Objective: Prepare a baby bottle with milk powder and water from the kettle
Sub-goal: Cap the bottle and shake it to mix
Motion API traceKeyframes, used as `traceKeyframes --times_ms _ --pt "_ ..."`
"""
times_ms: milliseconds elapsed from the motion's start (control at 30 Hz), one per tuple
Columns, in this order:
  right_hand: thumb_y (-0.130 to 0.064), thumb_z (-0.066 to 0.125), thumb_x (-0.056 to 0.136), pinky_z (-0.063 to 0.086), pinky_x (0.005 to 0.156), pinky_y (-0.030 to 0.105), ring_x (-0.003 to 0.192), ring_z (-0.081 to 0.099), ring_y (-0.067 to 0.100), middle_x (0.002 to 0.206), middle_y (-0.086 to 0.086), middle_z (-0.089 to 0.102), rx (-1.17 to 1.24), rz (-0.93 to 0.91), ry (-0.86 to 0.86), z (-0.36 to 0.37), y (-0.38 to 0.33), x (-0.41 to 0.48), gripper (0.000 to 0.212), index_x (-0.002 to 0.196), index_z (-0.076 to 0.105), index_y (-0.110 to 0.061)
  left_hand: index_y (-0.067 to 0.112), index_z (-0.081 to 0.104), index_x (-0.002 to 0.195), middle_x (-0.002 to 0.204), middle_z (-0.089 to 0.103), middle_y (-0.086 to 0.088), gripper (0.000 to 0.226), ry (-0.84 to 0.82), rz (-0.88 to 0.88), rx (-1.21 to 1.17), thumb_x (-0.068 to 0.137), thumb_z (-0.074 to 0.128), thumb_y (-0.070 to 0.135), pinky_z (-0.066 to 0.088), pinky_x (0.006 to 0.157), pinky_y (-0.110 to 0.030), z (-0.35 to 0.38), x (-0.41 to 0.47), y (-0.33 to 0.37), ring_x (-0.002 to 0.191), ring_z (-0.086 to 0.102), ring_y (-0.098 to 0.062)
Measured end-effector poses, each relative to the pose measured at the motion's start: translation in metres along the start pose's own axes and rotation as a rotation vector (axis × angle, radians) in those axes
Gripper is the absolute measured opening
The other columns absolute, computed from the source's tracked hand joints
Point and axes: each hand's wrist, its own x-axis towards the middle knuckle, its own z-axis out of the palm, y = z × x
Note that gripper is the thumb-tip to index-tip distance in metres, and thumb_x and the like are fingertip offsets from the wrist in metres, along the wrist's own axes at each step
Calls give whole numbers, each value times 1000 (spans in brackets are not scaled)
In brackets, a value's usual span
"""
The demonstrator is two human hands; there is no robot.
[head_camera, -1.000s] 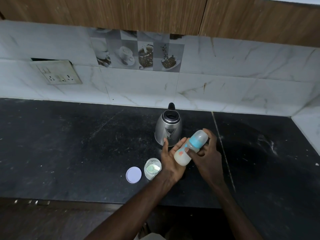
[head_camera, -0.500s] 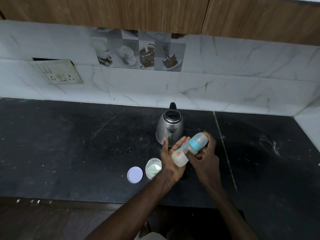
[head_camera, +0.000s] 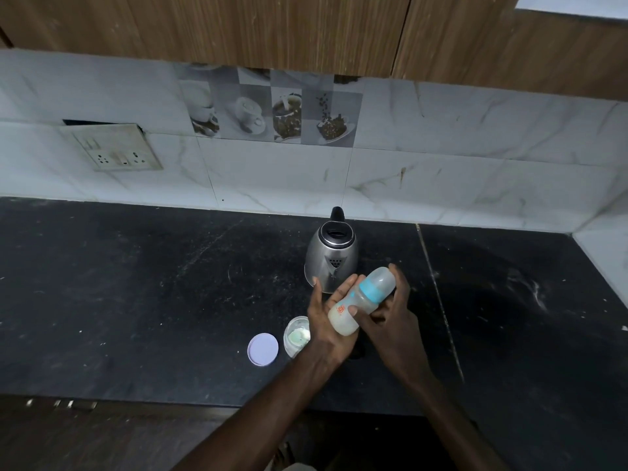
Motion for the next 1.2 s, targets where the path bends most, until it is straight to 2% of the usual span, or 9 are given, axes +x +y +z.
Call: traceKeyframes --times_ms 100,233,400,533,700,833,1000,1133,1200 --pt "-57 82 81 64 92 41 106 74 1 138 -8 67 -37 20 25 4 -1 -3 109 158 5 -60 0 61 140 146 61 -22 86 -7 5 11 90 59 69 30 128 -54 2 0 -1 142 52 -42" --pt "-45 87 81 64 87 34 101 75 0 124 -20 70 -58 -27 55 -10 -6 8 105 158 16 -55 -1 61 139 145 60 -26 86 0 10 36 91 56 71 34 126 -52 7 0 -2 142 51 -43" --pt "-43 82 81 65 87 29 102 68 -17 114 -48 63 189 -24 530 -22 -19 21 93 153 24 -55 3 64 139 139 69 -14 91 27 78 156 86 51 75 40 121 -39 5 3 1 134 62 -27" --pt "-38 90 79 64 85 34 94 76 -1 107 -22 76 11 18 87 -18 -20 9 94 151 31 -56 0 61 140 144 63 -22 88 8 18 85 89 56 72 42 120 -50 4 4 0 139 55 -40" --pt "-48 86 81 67 83 46 102 75 0 111 -29 72 220 51 461 -21 -27 15 87 147 32 -62 2 64 139 138 69 -17 92 29 64 145 83 56 75 46 114 -39 4 7 -1 132 63 -30" --pt "-27 90 81 65 85 37 92 77 2 109 -16 76 64 40 218 -4 -22 2 93 151 33 -51 -2 62 138 143 62 -25 88 12 17 82 89 57 71 36 125 -50 5 6 -5 141 53 -41" --pt "-40 85 82 66 85 43 96 71 -14 105 -35 69 170 68 551 -19 -25 13 89 144 28 -66 3 67 136 142 66 -18 88 12 67 158 89 52 76 42 119 -41 4 6 -5 134 62 -28" --pt "-34 90 80 66 82 42 88 77 2 98 -17 77 60 67 252 -13 -20 8 93 149 32 -55 -1 61 139 143 64 -21 87 -20 36 95 93 53 71 47 114 -48 10 0 -3 135 61 -37" --pt "-34 91 79 66 81 40 85 77 2 96 -17 77 41 62 273 -13 -17 6 94 149 32 -55 -3 61 139 143 64 -21 86 -27 34 77 93 54 70 49 110 -48 12 0 -2 133 63 -37"
